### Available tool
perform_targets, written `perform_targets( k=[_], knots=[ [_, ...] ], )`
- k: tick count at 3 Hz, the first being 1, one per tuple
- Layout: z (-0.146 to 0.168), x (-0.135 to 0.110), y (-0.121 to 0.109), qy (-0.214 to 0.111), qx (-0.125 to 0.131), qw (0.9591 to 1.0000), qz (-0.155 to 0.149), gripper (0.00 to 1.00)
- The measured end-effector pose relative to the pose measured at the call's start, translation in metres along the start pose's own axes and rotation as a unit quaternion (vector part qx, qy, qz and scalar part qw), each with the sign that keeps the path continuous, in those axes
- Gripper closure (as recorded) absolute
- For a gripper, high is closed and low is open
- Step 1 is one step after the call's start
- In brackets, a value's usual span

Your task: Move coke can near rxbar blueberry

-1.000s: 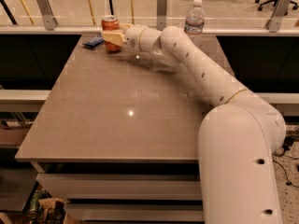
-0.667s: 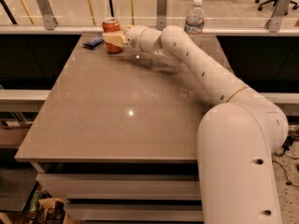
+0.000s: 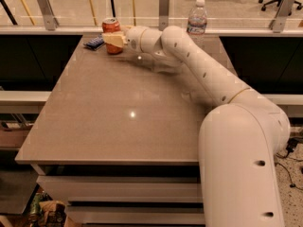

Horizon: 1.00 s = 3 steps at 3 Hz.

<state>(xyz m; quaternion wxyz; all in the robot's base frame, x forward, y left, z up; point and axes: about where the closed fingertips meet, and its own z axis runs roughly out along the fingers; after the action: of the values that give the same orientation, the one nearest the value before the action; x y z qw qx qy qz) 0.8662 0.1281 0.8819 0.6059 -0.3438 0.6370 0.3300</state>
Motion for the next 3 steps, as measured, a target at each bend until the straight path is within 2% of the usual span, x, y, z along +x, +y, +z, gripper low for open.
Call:
perform_targets(
  k=[2, 3],
  knots=[
    [0.0049, 0.0008, 0.0047, 0.000, -0.004, 1.0000, 0.001, 0.12],
    [0.0072, 0.0012, 0.0069, 0.000, -0.006, 1.0000, 0.001, 0.00]
  ],
)
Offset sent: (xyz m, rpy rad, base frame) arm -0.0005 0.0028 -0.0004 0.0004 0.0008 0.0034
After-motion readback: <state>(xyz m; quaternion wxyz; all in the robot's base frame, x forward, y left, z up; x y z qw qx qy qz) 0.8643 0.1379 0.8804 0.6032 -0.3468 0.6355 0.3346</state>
